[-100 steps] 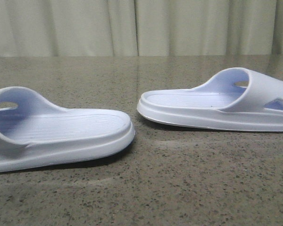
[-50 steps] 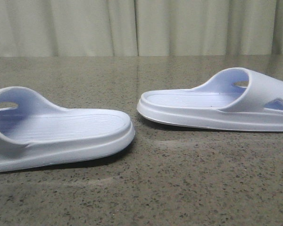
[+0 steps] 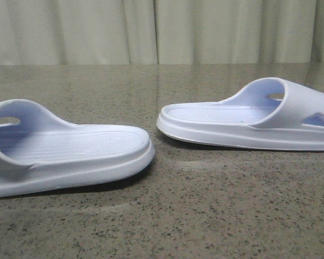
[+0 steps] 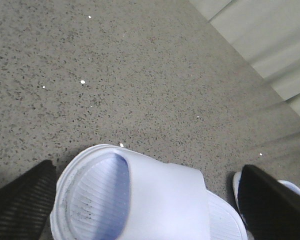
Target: Insert blue slippers together front up
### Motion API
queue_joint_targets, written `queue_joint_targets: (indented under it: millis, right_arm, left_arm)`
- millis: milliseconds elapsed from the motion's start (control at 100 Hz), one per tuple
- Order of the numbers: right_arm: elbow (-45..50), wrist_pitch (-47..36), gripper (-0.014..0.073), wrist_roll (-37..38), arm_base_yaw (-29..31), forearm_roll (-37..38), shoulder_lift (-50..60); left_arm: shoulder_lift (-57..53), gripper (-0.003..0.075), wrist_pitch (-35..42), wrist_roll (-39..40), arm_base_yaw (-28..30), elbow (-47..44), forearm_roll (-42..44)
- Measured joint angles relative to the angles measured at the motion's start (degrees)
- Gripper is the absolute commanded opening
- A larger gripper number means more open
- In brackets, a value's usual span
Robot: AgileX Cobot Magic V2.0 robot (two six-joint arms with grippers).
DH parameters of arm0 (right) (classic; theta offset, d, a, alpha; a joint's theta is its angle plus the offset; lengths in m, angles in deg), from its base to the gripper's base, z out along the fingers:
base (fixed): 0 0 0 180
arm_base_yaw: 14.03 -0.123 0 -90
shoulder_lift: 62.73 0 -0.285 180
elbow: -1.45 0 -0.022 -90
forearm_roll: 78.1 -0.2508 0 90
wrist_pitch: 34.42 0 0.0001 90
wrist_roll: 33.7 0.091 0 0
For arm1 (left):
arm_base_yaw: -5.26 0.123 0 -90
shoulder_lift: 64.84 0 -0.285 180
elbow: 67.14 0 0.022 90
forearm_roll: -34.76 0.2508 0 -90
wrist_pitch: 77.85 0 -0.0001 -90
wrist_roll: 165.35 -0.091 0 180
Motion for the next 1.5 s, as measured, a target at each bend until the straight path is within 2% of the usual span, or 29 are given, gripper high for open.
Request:
queue_joint_targets:
  millis: [200,680,950,1499]
  right_arm:
    - [0.0,0.2,0.0332,0.0,0.0,0.0,0.0]
    - [0.0,0.4,0.0332,0.0,0.0,0.0,0.0]
    - [0.0,0.4,0.0332,0.0,0.0,0.0,0.0]
    - [0.0,0.4,0.0332,0.0,0.0,0.0,0.0]
  left_arm:
    - [4.2,0.0655,2.8,2.3,0.0,0.0,0.0]
    - [11.1,0.0655,4.1,3.2,0.0,-1.0,-0.5]
    - [11.1,0.0655,4.6,3.2,0.0,-5.1,-5.5]
    - [11.1,0.0655,6.4,3.3,0.0,-6.2,-15.3]
